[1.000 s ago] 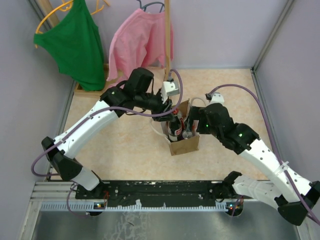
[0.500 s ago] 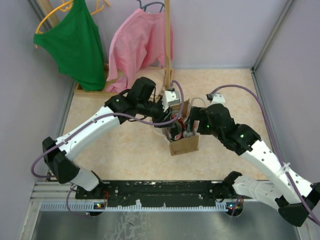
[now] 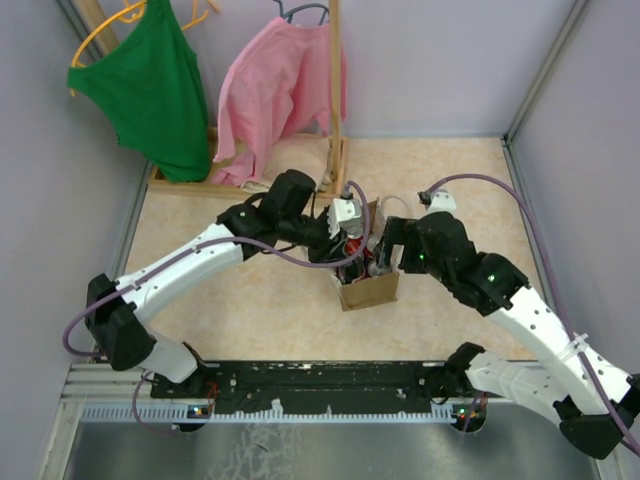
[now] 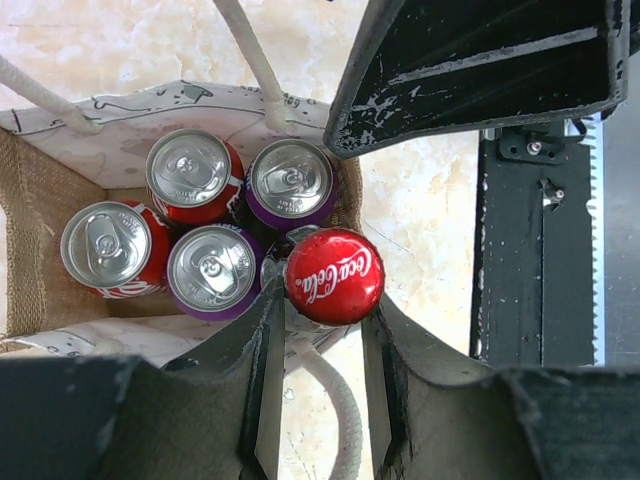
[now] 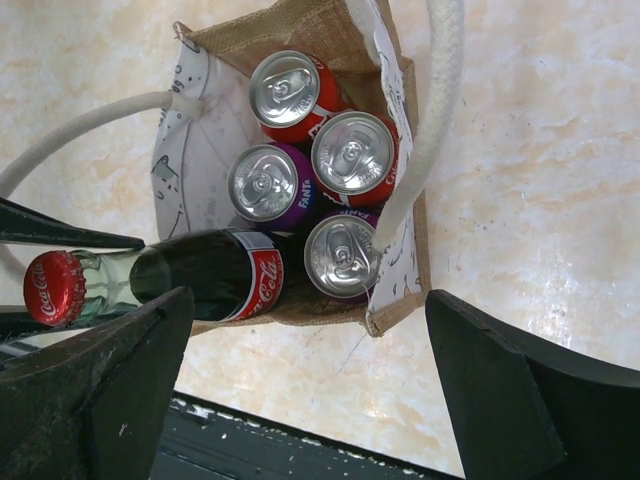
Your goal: Place the beverage into the canvas bag
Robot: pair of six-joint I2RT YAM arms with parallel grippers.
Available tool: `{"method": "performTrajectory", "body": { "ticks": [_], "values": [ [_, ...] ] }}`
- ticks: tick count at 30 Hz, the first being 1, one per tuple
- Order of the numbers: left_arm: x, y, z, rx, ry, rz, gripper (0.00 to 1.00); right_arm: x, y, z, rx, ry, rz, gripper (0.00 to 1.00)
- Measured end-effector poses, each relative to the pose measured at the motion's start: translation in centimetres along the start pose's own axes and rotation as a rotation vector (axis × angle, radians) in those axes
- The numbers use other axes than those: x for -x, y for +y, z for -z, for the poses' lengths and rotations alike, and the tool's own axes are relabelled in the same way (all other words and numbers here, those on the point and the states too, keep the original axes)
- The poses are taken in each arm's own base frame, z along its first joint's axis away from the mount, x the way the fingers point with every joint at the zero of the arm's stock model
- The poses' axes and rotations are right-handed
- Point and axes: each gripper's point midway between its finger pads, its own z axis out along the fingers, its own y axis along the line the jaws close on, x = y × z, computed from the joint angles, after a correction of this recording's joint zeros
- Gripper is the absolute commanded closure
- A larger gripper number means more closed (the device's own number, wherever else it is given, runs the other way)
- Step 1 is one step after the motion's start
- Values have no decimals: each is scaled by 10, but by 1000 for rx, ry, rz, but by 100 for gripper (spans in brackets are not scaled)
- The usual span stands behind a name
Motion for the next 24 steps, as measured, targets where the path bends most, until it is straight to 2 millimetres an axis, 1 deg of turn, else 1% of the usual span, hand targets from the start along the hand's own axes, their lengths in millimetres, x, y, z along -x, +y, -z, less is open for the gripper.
{"method": "performTrajectory", "body": {
  "ticks": [8,24],
  "values": [
    [-10,-5,-7,-5,-2,-50,100,-8,-5,-1,-12,16,-6,1],
    [-13,-7,-12,-7,-19,-95,100,-9,-6,2,-12,15,-14,1]
  ]
}}
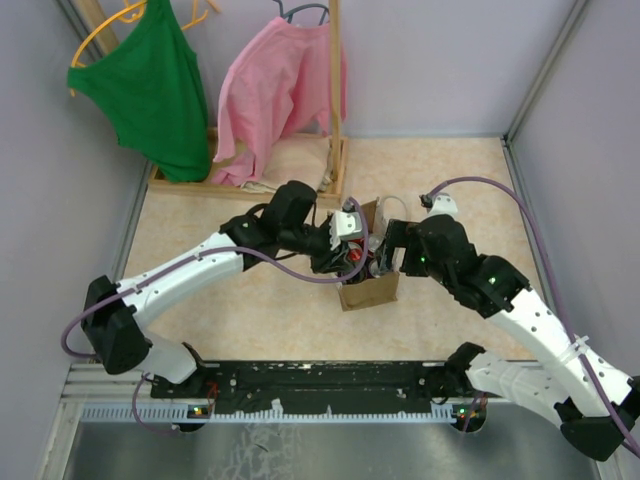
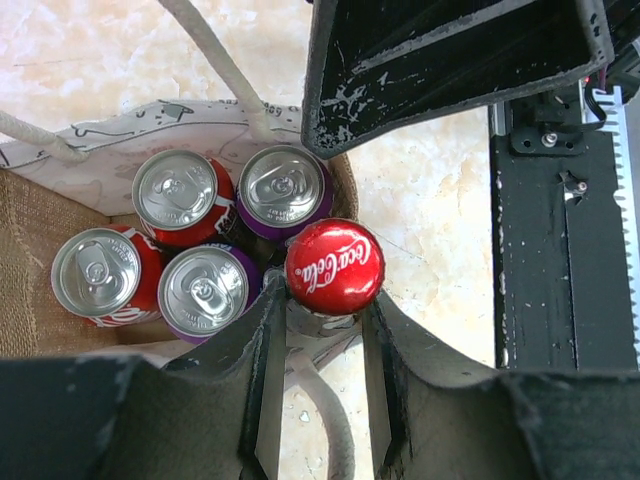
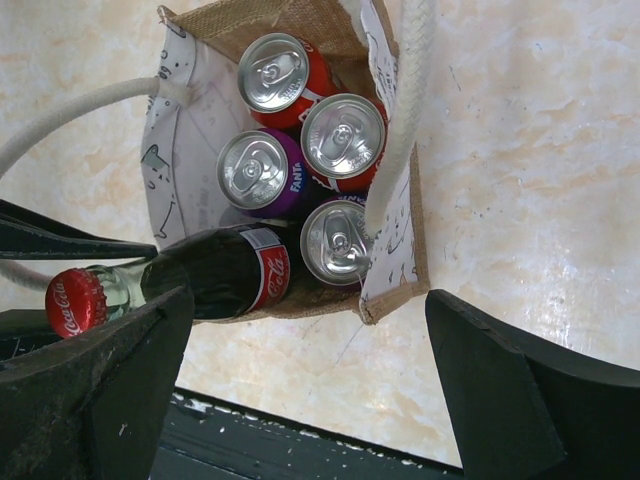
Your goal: Place the beverage into the canvas bag
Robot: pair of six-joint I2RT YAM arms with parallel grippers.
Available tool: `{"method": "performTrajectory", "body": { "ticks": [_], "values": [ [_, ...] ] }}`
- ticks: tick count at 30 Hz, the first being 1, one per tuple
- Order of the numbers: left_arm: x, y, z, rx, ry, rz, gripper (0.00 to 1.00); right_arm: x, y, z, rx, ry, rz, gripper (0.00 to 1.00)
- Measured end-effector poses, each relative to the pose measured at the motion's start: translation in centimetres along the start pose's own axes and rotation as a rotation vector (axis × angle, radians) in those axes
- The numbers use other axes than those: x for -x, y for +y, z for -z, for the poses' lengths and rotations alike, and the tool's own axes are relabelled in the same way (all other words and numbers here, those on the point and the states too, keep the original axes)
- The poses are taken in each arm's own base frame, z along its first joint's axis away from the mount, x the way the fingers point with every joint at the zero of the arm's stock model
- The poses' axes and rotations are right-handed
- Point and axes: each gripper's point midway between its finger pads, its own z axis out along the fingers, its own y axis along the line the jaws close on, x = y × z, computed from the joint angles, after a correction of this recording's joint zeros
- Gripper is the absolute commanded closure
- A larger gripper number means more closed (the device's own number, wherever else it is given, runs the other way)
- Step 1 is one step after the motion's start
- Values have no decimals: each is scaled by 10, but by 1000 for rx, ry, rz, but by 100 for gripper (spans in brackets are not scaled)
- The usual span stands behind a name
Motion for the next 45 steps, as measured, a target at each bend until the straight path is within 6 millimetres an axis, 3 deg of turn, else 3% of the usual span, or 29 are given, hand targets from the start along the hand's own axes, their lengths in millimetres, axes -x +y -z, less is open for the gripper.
{"method": "performTrajectory", "body": {
  "ticks": [11,14,22,28,35,45],
  "values": [
    [4,11,-11,37,-1,-7,96,0,-1,0,-6,1,0,1],
    [4,14,-10,54,5,-1,83,0,-1,0,-7,-1,0,1],
    [-3,17,-3,100,52,33,38,0,-2,0,-8,-2,0,1],
    [-28,14,9,140,152,99,20,0,-1,-1,-9,0,0,1],
    [-6,13,36,202,90,93,1,-2,-2,-4,-16,9,4,1],
    [30,15,73,307,-27,62,0,11,-2,3,-11,-55,-9,1]
  ]
}}
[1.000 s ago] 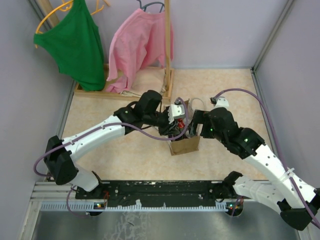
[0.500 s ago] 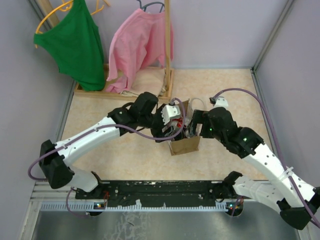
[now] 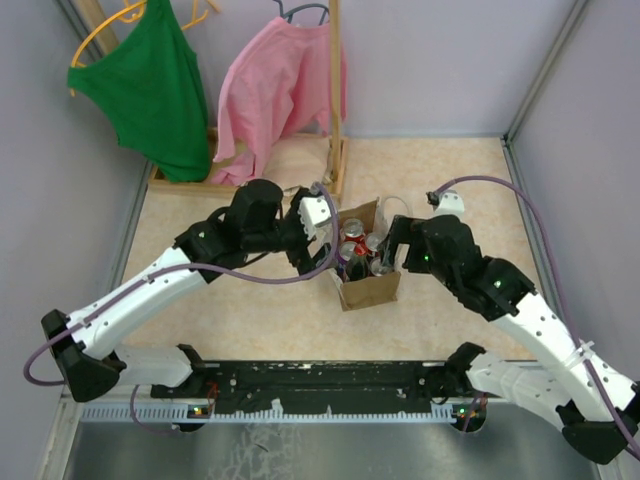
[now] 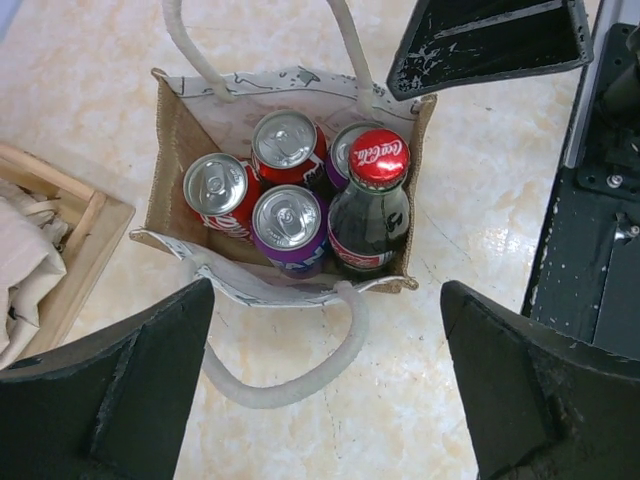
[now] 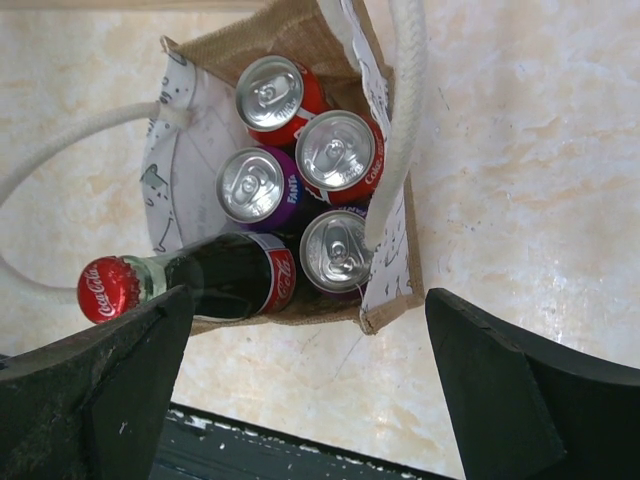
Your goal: Place the beverage into the canvas bag
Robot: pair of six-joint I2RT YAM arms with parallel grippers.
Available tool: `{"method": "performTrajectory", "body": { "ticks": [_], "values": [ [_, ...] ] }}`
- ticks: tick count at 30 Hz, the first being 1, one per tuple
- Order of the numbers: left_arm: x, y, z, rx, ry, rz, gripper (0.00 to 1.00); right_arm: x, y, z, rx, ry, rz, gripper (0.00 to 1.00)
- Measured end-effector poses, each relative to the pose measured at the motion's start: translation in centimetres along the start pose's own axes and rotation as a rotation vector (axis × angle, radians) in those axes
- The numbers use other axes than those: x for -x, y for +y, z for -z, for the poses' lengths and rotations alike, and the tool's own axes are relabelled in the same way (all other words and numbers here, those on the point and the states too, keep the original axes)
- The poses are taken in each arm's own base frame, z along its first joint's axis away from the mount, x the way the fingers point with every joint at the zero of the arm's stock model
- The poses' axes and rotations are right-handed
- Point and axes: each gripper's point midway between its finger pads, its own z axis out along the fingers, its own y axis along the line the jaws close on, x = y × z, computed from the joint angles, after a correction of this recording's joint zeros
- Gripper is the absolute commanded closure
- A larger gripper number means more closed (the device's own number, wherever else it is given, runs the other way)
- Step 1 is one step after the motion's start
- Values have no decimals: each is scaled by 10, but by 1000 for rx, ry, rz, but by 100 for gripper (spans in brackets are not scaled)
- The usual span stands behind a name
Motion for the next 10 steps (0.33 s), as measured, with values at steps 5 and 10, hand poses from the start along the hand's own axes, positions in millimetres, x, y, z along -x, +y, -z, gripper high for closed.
{"method": "performTrajectory", "body": {
  "ticks": [5,10],
  "values": [
    [3,6,1,30,-11,12,1,12,2,3,12,-54,-10,1],
    [4,12,1,53,-18,15,1,15,4,3,16,-67,-14,1]
  ]
}}
